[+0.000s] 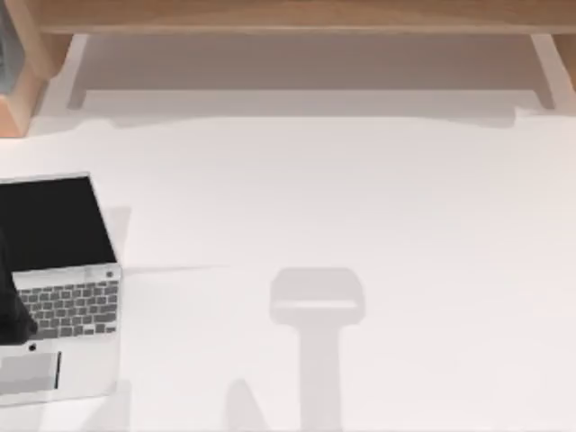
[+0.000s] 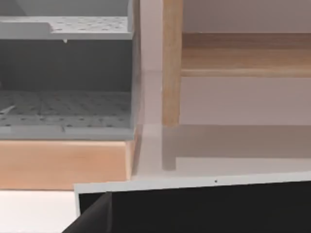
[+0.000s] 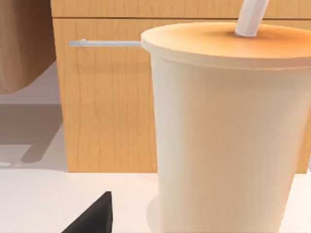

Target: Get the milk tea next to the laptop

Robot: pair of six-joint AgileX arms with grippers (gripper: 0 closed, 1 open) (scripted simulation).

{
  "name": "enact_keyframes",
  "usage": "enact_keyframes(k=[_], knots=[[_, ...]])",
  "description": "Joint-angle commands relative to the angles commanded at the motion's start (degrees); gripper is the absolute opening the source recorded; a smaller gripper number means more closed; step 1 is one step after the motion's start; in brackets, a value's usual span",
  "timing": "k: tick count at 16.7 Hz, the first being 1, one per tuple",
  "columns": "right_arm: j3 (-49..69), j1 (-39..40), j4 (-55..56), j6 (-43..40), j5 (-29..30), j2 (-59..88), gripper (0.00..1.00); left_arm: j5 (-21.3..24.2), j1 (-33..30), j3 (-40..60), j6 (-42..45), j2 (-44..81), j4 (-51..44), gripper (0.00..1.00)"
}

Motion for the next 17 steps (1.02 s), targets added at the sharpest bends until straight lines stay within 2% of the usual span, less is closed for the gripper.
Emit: enact_keyframes(k=[9, 14, 17], knots=[[14.83, 8.26, -10.45, -0.12, 8.46, 4.31, 1.0, 0.0, 0.0, 0.0, 0.0, 0.0, 0.0, 1.0], [15.54, 8.75, -11.03, -0.13, 8.94, 4.52, 1.0, 0.0, 0.0, 0.0, 0.0, 0.0, 0.0, 1.0], [15.54, 8.75, -11.03, -0.13, 8.94, 4.52, 0.77, 0.0, 0.0, 0.0, 0.0, 0.0, 0.0, 1.0]])
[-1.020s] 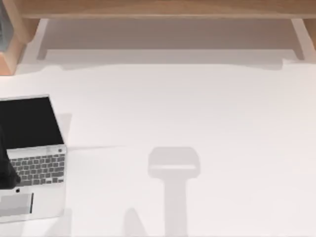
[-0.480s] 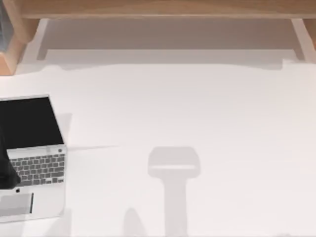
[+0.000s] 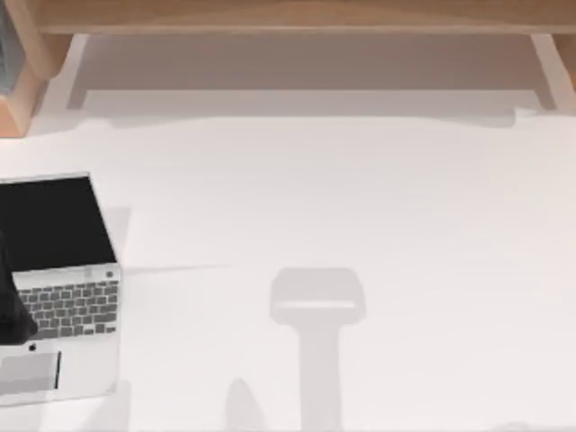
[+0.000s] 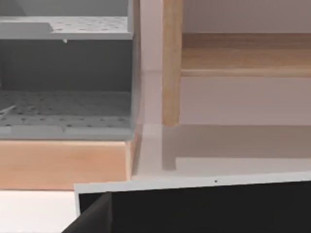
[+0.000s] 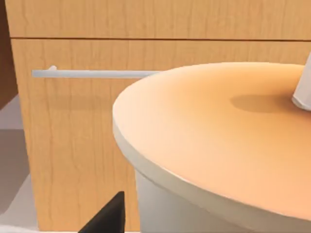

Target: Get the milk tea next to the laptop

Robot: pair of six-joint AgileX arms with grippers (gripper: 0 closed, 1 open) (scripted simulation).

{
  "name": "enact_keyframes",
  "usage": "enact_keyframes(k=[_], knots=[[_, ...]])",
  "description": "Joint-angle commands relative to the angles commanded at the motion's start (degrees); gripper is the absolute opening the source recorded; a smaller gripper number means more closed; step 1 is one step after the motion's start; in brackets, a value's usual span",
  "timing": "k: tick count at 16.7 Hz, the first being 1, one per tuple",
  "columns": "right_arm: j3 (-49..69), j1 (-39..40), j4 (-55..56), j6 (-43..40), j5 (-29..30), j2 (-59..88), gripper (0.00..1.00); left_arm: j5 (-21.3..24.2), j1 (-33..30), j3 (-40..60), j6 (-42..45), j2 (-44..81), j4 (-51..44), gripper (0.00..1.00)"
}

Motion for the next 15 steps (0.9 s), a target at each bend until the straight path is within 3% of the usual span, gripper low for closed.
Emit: enact_keyframes(k=[10, 15], knots=[[0.0, 0.0, 0.0, 0.0, 0.0, 0.0, 0.02, 0.0, 0.0, 0.0, 0.0, 0.0, 0.0, 1.0], [0.0, 0.0, 0.0, 0.0, 0.0, 0.0, 0.0, 0.0, 0.0, 0.0, 0.0, 0.0, 0.0, 1.0]])
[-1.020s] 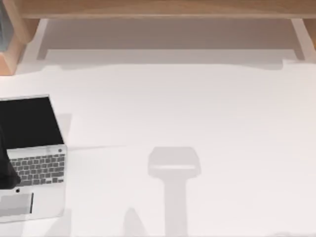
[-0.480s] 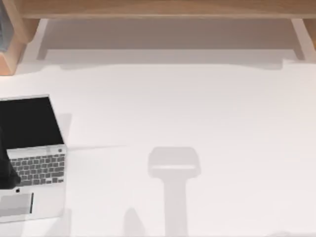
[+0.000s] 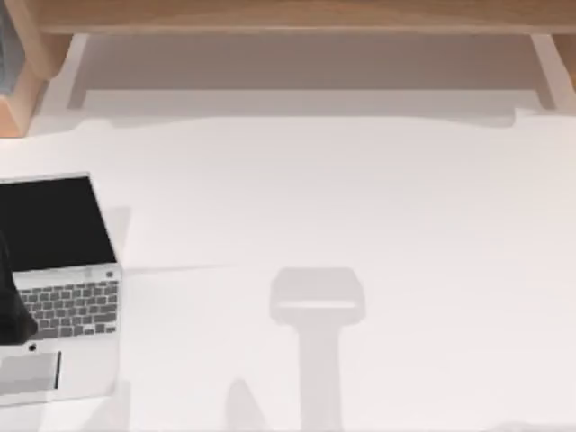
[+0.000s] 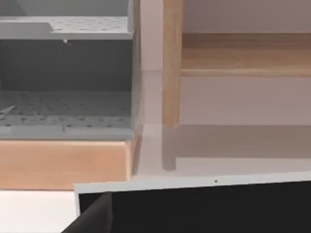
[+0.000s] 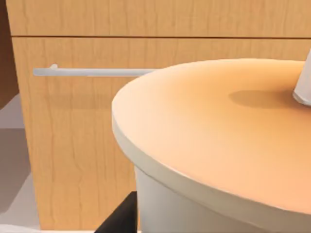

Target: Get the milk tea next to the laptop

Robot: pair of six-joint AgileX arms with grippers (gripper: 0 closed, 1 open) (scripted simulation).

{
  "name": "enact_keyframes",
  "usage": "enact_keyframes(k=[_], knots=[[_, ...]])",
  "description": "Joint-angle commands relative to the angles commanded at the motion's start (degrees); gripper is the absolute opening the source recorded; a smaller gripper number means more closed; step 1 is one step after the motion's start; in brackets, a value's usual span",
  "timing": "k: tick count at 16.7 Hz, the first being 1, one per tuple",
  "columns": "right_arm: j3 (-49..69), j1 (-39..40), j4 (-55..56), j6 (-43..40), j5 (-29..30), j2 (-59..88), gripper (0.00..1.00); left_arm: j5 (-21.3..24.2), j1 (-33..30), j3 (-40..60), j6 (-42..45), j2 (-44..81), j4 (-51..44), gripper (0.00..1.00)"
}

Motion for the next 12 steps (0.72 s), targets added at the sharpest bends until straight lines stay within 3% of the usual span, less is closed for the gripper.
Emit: enact_keyframes(k=[12], knots=[[-0.13, -0.1, -2.19, 0.19, -0.07, -2.35, 0.0, 0.0, 0.0, 0.0, 0.0, 0.0, 0.0, 1.0]])
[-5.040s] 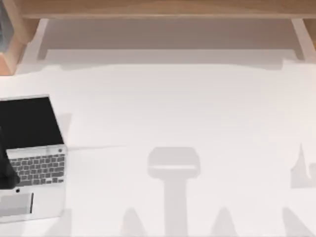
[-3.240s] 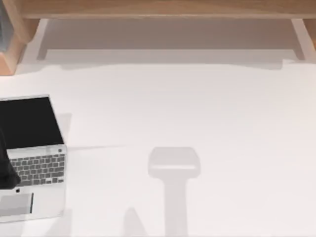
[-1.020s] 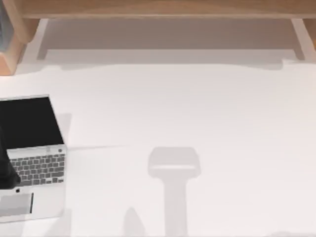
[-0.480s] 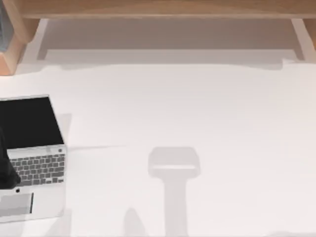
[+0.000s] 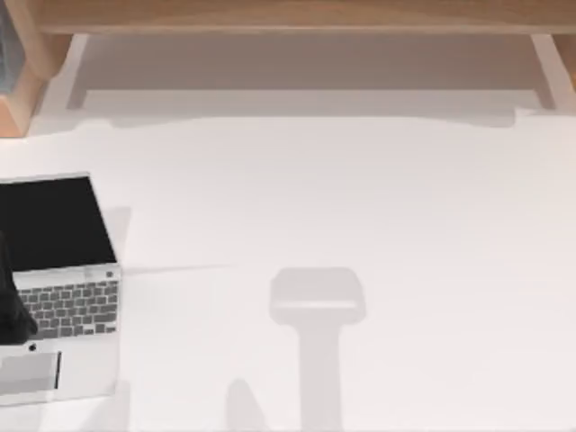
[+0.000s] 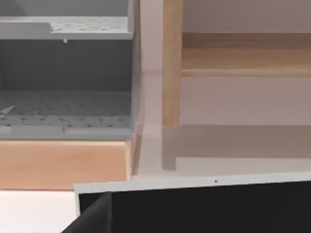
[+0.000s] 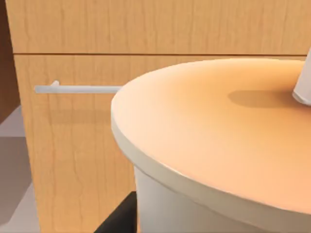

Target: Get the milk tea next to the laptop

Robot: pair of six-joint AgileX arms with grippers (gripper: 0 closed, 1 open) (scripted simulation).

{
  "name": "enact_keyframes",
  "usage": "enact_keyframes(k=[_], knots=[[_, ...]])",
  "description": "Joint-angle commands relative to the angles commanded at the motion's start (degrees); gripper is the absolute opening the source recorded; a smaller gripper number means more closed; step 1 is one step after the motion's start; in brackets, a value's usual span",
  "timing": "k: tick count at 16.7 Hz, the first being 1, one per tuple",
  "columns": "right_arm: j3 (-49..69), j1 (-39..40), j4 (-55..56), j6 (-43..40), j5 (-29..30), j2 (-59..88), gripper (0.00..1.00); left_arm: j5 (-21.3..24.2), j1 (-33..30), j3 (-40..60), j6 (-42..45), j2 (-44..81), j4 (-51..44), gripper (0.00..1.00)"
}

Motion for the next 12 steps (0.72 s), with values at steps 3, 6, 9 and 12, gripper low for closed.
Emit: enact_keyframes(k=[3, 6, 9, 12], knots=[[0.35, 3.31, 1.08, 0.54, 2.3, -2.03, 0.0, 0.0, 0.0, 0.0, 0.0, 0.0, 0.0, 1.0], [-0.54, 11.46, 1.59, 1.67, 8.18, -4.14, 0.0, 0.0, 0.0, 0.0, 0.0, 0.0, 0.0, 1.0], [-1.11, 22.86, 0.9, 3.01, 17.39, -5.21, 0.0, 0.0, 0.0, 0.0, 0.0, 0.0, 0.0, 1.0], [0.53, 35.88, -1.49, 4.31, 29.37, -4.79, 0.0, 0.0, 0.0, 0.0, 0.0, 0.0, 0.0, 1.0]])
